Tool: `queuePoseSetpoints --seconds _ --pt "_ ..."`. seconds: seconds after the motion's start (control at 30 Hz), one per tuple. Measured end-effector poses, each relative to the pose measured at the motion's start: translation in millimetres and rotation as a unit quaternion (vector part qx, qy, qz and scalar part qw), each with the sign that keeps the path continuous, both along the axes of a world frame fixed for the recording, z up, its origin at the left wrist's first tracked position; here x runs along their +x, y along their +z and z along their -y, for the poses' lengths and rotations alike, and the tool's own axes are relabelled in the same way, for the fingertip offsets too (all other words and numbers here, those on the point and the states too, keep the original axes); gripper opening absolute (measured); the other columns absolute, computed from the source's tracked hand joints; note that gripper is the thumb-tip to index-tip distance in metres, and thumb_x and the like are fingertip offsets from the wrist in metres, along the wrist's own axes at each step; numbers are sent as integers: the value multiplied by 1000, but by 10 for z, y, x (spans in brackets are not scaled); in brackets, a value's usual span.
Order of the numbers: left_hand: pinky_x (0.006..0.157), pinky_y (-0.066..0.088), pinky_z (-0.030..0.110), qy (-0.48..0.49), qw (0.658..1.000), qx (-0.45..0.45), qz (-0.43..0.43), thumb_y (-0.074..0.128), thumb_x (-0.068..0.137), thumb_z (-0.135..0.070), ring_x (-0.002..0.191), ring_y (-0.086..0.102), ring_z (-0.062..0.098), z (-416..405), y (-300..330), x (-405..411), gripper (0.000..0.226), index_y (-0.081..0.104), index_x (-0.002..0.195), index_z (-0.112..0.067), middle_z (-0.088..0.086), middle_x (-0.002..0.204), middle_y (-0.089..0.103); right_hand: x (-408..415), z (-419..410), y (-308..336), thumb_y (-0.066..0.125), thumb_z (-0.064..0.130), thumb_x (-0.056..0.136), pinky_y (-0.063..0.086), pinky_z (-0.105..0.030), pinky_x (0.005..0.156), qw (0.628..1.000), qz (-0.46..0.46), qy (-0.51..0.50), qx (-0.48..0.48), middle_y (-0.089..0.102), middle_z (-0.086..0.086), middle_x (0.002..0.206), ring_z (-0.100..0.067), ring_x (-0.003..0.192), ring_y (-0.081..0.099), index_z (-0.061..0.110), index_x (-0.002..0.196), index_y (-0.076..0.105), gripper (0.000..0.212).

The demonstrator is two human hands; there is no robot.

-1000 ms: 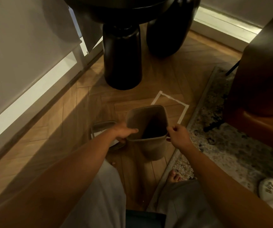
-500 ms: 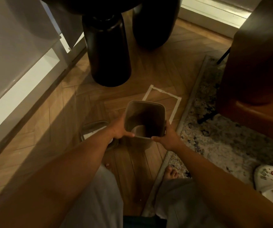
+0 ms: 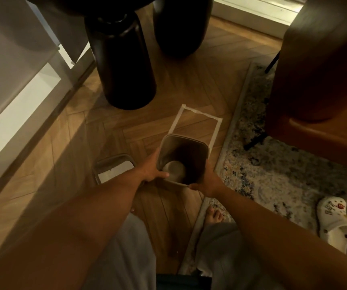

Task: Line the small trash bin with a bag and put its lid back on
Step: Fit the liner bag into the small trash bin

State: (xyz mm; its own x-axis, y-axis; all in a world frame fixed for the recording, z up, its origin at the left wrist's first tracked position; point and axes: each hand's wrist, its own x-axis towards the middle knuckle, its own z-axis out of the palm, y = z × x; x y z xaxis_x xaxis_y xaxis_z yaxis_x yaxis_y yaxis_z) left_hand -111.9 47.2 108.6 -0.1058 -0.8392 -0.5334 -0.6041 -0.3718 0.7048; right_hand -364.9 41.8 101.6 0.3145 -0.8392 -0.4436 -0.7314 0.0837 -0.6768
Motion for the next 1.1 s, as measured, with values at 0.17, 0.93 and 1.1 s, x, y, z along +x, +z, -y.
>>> queuePoseSetpoints --seconds 0.17,0.93,1.1 --pt "103 41 38 2 999 -7 44 88 71 -21 134 48 28 21 -3 21 107 22 155 -27 7 148 49 -28 71 -101 90 34 62 35 -33 106 998 -51 -21 5 16 -2 159 -26 143 27 20 156 9 125" --pt "106 41 38 51 996 74 12 73 87 -35 135 47 27 65 44 68 77 34 150 -17 7 148 48 67 200 69 74 44 82 45 -38 100 978 -199 -10 59 29 -14 152 -33 132 46 10 148 32 85" --pt "109 40 39 128 988 81 33 64 90 -47 136 47 27 36 78 353 72 38 150 -16 8 151 46 335 335 390 67 48 84 46 -46 104 985 -173 2 -9 38 -12 149 -34 129 48 14 139 47 67"
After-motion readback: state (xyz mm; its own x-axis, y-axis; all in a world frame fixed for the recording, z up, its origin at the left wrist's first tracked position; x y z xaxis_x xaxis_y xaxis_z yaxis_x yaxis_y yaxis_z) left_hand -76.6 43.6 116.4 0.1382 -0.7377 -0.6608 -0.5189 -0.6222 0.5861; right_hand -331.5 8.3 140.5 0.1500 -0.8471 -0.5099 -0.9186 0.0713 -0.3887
